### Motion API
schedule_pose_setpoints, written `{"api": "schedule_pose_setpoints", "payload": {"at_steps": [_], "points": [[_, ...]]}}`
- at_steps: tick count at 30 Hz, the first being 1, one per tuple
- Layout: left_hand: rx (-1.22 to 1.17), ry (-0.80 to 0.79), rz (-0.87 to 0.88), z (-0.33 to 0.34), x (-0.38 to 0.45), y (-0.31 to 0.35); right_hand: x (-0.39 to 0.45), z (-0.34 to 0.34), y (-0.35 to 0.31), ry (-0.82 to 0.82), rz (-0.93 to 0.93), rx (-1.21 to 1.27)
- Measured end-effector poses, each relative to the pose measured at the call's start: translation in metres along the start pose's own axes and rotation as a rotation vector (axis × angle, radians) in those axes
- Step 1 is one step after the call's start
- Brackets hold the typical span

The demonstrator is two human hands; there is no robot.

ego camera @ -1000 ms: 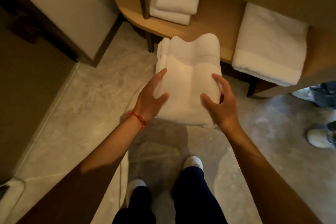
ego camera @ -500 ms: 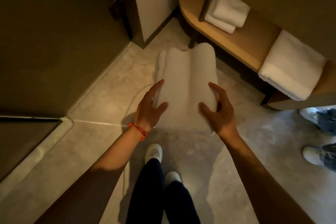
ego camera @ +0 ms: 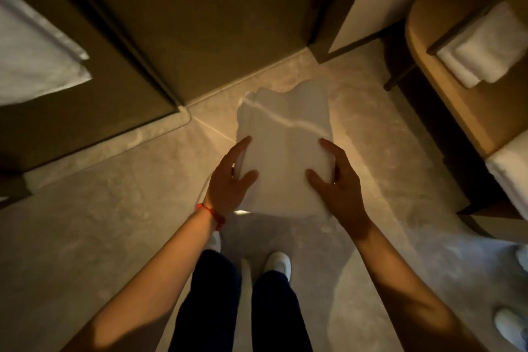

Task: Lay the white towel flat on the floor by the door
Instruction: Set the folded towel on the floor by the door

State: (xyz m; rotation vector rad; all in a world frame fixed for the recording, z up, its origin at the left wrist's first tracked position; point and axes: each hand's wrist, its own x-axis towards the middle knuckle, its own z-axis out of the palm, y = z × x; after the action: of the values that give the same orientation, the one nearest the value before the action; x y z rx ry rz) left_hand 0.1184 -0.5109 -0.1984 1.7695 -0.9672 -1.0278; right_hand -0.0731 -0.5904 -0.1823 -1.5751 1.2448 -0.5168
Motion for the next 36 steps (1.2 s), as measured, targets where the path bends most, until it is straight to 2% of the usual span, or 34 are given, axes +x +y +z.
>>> {"api": "schedule_pose_setpoints", "payload": {"at_steps": [7,16,21,29,36], "points": [[-0.067,0.120,-0.162,-0.103,-0.044,-0.060,-0.014,0.116,-0.035,-0.125,-0.077,-0.066],[-0.171,0.173,-0.238,-0.258,-0.097,-0.166,-0.045,0.313,-0.051,-0.188,-0.088,-0.007],[-0.199,0.260,-0.277,-0.319,-0.126,-0.223,-0.059,0.399,-0.052,-0.267,-0.077,-0.024],[-0.239,0.358,-0.346,-0.335,-0.135,-0.320,-0.047,0.482,0.003,-0.390,-0.034,-0.037],[-0.262,0.460,-0.398,-0.297,-0.106,-0.429,-0.013,0.538,0.107,-0.395,-0.151,-0.207]]}}
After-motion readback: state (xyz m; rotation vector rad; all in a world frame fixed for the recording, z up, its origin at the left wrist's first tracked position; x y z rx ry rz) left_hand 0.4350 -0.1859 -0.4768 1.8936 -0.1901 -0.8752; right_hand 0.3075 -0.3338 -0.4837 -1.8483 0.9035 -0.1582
